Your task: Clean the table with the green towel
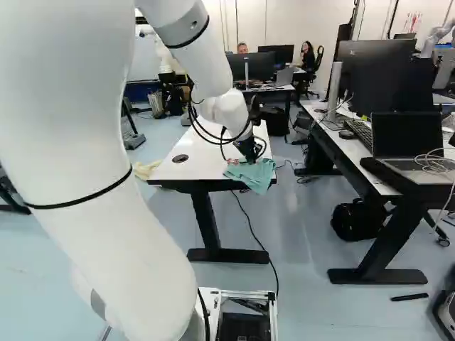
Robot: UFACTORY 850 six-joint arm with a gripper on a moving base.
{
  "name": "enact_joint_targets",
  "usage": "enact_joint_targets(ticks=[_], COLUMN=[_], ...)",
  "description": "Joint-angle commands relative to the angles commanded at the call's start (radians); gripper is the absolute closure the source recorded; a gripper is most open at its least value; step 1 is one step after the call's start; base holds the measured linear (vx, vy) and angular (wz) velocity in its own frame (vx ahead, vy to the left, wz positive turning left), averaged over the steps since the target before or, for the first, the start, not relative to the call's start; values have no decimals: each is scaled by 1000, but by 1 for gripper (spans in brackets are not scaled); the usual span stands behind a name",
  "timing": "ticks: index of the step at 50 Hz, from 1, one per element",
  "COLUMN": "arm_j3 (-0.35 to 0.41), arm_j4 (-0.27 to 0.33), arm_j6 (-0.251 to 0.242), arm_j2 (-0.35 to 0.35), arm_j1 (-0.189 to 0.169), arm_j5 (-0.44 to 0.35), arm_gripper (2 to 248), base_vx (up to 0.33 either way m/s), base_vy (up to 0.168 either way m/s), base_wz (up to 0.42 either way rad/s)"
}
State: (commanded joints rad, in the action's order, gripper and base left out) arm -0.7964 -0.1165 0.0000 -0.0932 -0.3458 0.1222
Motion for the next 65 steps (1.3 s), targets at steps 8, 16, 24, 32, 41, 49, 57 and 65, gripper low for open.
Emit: enact_joint_targets(ticks=[8,16,24,32,41,49,57,65], arm_j3=[13,30,46,58,68,78,88,101], arm_j4=[0,0,0,0,0,0,0,0], arm_j6=[0,0,0,0,0,0,0,0], arm_j2=[33,71,106,126,137,147,157,170], arm_j1=[17,43,70,99,131,160,189,218], arm_j5=[0,0,0,0,0,0,0,0], arm_gripper=[229,229,229,229,229,229,229,229], base_vx=[0,0,0,0,0,0,0,0], base_vy=[0,0,0,0,0,0,0,0], base_wz=[0,0,0,0,0,0,0,0])
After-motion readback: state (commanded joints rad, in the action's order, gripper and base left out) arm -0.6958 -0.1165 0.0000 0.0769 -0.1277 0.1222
